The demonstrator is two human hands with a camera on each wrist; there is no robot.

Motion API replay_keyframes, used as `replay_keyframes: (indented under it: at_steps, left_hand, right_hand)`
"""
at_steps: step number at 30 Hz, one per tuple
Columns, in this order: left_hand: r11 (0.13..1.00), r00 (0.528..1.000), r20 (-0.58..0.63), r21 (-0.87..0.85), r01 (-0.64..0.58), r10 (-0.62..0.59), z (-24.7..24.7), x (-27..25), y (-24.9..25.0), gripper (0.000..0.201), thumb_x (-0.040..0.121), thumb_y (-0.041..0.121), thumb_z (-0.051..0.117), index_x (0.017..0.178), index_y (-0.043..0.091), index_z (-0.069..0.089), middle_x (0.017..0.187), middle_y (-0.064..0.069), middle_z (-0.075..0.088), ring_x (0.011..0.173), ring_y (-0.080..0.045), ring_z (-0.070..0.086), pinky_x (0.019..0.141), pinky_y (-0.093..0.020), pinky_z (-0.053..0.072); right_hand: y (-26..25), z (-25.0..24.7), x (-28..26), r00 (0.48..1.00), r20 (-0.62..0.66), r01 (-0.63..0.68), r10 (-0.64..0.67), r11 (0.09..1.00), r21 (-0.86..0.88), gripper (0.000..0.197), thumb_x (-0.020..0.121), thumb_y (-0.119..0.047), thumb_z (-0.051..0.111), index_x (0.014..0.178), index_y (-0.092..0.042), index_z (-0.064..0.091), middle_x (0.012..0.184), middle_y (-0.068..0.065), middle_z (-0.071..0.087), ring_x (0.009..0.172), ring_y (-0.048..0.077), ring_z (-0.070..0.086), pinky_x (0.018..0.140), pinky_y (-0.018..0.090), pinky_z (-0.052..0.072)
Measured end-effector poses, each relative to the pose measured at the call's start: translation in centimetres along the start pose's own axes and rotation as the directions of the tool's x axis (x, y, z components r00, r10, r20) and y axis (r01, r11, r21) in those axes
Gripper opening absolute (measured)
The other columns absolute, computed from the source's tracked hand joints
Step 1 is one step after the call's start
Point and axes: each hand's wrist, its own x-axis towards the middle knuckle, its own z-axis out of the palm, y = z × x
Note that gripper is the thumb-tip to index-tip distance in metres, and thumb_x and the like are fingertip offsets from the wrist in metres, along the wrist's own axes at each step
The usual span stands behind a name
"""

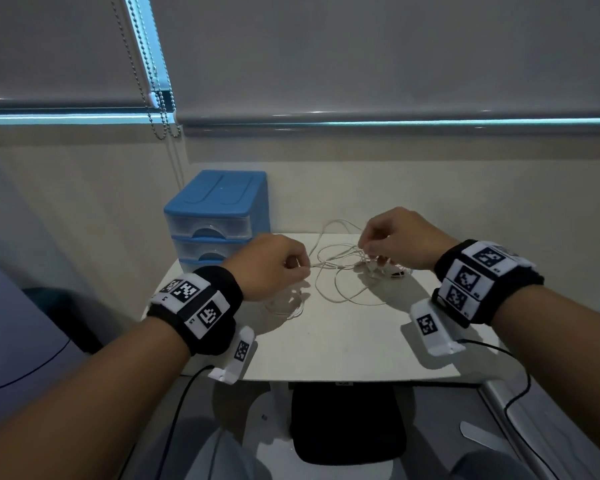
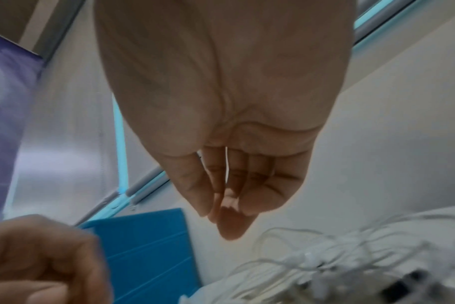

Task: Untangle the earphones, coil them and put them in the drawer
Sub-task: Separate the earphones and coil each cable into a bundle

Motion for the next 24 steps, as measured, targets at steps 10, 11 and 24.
replay_keyframes:
  at_steps: [10,11,24]
  left_hand:
    - [0.945,0.932,0.361,0.295,-0.138,0.024,3.0,3.6,5.0,0.046,0.098,0.039,0.063,0.143,0.031,0.055,0.127,-0.001,0.049,0.097,-0.014,0.051,0.089,-0.029,0.043]
    - [0.942,0.929,0.369,0.304,-0.139,0.018,3.2,3.7,5.2,0.046,0.097,0.039,0.064,0.142,0.032,0.056,0.126,-0.001,0.048,0.097,-0.015,0.053,0.091,-0.031,0.046]
    - [0.983,0.980,-0.166,-0.132,-0.130,0.107,-0.2,4.4,4.9,0.028,0.105,0.033,0.051,0.087,0.019,0.068,0.103,-0.002,0.056,0.087,-0.012,0.053,0.076,-0.027,0.040]
  right_hand:
    - [3.0,2.6,-2.2,0.931,0.365,0.166,-0.005,0.896,-0.412,0.015,0.085,-0.018,0.072,0.075,-0.023,0.063,0.073,-0.011,0.059,0.076,0.013,0.055,0.072,0.026,0.046]
    - [3.0,2.7,-2.3,0.924,0.382,0.197,-0.014,0.874,-0.444,0.015,0.088,-0.017,0.067,0.076,-0.022,0.060,0.074,-0.010,0.057,0.076,0.015,0.054,0.070,0.025,0.043]
    - [-0.2,-7.1,-1.6,0.906,-0.317,0.332,-0.282,0.936,0.118,0.015,0.105,-0.025,0.051,0.090,-0.024,0.050,0.072,-0.005,0.054,0.061,0.019,0.051,0.062,0.037,0.045]
